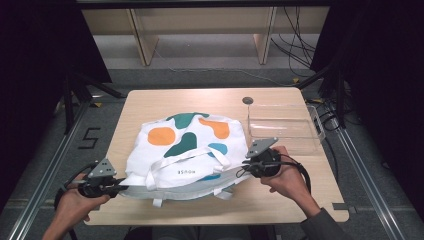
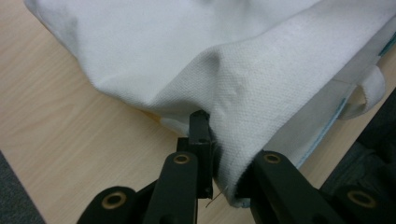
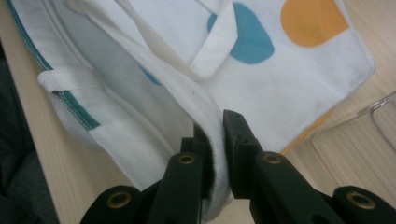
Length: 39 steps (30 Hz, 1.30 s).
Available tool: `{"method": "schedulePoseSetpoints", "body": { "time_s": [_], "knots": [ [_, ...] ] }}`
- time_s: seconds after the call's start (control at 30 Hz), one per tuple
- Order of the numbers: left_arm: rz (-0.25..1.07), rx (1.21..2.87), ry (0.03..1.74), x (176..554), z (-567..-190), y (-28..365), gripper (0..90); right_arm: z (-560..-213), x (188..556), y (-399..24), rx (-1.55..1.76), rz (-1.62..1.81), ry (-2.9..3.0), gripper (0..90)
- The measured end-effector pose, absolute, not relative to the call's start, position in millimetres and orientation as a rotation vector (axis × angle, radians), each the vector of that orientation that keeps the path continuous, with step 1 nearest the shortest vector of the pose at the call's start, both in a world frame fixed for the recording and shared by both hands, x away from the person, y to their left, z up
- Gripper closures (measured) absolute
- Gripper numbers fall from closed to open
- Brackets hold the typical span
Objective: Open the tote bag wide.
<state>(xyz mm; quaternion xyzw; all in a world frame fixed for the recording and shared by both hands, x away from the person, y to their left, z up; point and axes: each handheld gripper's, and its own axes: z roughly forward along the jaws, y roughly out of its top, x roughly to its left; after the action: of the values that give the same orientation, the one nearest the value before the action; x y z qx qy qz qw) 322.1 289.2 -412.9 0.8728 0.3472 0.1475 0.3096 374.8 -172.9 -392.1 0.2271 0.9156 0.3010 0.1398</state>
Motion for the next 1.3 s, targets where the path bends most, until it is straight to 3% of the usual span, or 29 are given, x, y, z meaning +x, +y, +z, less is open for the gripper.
{"method": "schedulePoseSetpoints", "body": {
  "time_s": [0.23, 0.47, 0.93, 1.3],
  "knots": [
    [0.312, 2.384, 0.851, 336.8, -349.6, 295.7, 82.8, -332.5, 388.8, -171.1, 0.571, 0.869, 2.667, 86.0],
    [0.363, 2.370, 0.822, 344.6, -306.8, 296.3, 84.4, -272.1, 404.3, -170.3, 0.556, 0.877, 2.668, 86.2],
    [0.502, 2.358, 0.789, 351.5, -231.8, 302.8, 86.0, -202.6, 407.7, -166.3, 0.494, 0.877, 2.642, 87.0],
    [0.499, 2.392, 0.770, 354.2, -203.1, 305.2, 86.1, -180.5, 406.7, -164.6, 0.463, 0.861, 2.667, 87.5]
  ]
}}
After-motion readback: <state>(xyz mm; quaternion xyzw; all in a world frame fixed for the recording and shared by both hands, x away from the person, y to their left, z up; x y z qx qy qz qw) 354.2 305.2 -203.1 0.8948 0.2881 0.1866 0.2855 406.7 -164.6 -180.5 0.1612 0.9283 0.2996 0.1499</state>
